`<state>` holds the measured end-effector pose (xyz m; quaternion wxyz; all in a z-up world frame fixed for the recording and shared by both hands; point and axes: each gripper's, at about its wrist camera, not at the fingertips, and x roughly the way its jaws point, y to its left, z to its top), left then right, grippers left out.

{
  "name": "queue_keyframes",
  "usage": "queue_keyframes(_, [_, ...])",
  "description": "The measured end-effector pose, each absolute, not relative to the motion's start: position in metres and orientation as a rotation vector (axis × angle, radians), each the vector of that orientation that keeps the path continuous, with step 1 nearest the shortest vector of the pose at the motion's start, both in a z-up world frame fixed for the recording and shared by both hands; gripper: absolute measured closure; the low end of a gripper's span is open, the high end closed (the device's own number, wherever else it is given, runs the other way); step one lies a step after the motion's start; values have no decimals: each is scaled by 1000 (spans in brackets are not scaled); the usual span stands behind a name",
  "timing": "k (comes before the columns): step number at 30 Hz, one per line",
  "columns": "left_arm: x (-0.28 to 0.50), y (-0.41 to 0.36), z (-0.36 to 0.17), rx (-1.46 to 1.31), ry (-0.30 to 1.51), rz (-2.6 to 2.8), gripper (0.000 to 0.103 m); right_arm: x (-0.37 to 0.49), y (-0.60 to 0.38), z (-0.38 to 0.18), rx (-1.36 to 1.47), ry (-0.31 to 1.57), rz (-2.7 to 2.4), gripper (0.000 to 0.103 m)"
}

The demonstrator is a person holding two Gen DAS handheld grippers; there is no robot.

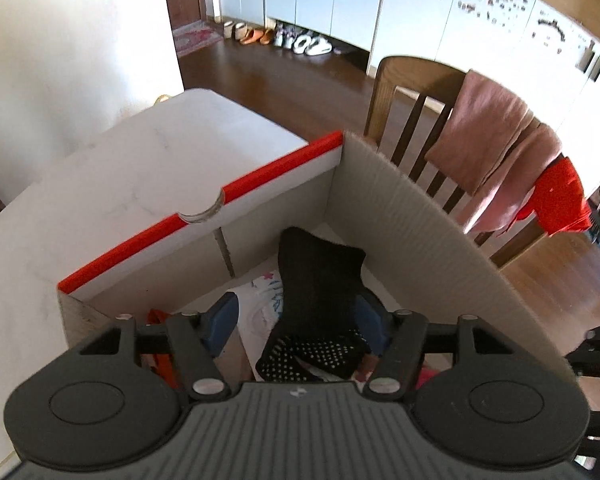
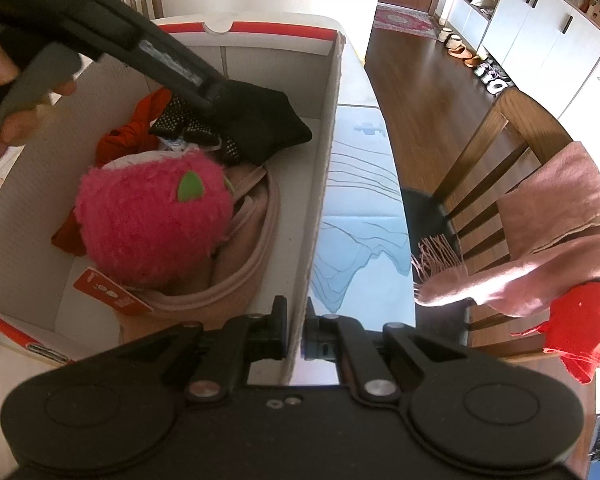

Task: Organize objects
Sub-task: 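Carry the black mesh item into the box and open the left gripper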

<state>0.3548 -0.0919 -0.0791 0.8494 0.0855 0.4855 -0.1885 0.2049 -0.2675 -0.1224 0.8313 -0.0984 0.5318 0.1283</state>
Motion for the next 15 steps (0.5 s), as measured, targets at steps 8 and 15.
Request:
queue_keyframes(8, [325, -75, -35, 147, 944, -437, 40, 204, -268, -122, -213, 1126, 273, 98])
queue_keyframes(15, [289, -47, 3, 127, 882, -423, 38, 202, -267, -122, -231, 1119, 278, 98])
